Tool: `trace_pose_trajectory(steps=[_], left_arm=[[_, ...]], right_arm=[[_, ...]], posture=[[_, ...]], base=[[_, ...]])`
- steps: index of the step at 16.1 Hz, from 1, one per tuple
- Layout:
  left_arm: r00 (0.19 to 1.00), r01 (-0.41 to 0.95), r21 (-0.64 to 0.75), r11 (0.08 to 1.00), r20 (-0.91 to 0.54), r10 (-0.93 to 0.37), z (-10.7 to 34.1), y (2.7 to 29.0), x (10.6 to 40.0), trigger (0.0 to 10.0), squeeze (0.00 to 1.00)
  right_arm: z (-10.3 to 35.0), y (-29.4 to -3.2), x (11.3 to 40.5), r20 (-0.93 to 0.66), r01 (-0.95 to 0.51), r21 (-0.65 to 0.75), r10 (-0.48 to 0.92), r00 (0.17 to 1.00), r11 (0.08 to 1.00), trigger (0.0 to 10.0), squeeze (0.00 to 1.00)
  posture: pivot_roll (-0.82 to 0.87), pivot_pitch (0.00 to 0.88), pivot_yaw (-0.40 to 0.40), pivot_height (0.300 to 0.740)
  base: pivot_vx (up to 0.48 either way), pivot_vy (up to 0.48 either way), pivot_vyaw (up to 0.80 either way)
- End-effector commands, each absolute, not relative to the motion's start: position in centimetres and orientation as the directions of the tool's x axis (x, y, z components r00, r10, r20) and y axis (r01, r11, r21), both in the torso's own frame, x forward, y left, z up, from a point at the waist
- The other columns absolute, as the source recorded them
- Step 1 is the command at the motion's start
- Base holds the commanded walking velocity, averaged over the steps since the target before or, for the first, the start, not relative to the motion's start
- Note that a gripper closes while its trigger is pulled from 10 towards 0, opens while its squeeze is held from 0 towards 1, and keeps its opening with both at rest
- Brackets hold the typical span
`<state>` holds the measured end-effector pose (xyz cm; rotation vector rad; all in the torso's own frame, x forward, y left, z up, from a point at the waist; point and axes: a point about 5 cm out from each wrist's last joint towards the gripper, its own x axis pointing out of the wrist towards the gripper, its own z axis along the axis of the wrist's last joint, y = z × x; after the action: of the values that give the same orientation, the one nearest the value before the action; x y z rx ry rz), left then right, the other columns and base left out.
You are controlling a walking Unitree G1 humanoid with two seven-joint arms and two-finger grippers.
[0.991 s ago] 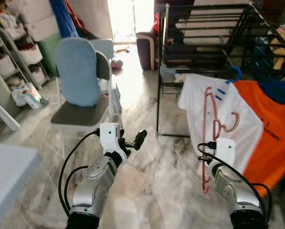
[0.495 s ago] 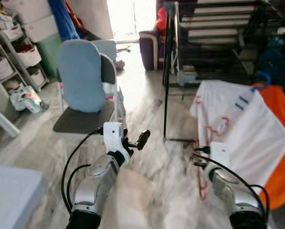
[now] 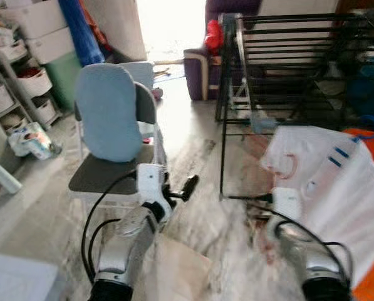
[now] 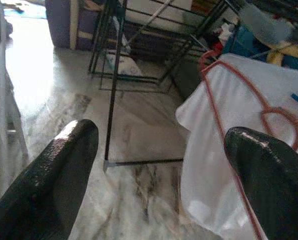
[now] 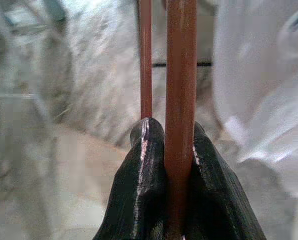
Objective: Hang hanger
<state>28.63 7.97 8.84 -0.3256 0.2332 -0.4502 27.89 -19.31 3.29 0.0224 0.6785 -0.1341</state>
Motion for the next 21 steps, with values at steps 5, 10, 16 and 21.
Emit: trace_pose_trajectory(steps=[5, 10, 16, 21], left_arm=[[0.888, 0.365, -0.352, 0.862, -0.145, -0.435, 8.9, 8.6, 28.6, 10.0, 0.0], [0.897, 0.345, -0.361, 0.866, -0.145, -0.418, 8.9, 8.7, 28.7, 10.0, 0.0], [0.896, 0.345, -0.368, 0.863, -0.146, -0.42, 8.8, 8.6, 28.7, 10.0, 0.0], [0.896, 0.341, -0.367, 0.866, -0.15, -0.417, 8.7, 8.8, 28.8, 10.0, 0.0]], right_arm=[[4.0, -18.0, 28.6, -0.599, 0.109, 0.006, -0.083, 0.796, 0.994, 10.0, 0.0], [4.1, -18.4, 28.7, -0.585, 0.132, -0.003, -0.109, 0.804, 0.991, 10.0, 0.0], [4.3, -19.0, 28.1, -0.577, 0.122, -0.041, -0.123, 0.807, 0.992, 10.0, 0.0], [4.5, -20.6, 26.4, -0.572, 0.149, -0.085, -0.17, 0.803, 0.985, 10.0, 0.0]], posture=[[-0.14, 0.0, 0.039, 0.74], [-0.14, 0.0, 0.038, 0.74], [-0.15, 0.0, 0.038, 0.74], [-0.15, 0.0, 0.036, 0.74]], base=[[0.48, 0.0, 0.0], [0.077, 0.0, 0.0], [0.0, 0.0, 0.0], [0.0, 0.0, 0.0]])
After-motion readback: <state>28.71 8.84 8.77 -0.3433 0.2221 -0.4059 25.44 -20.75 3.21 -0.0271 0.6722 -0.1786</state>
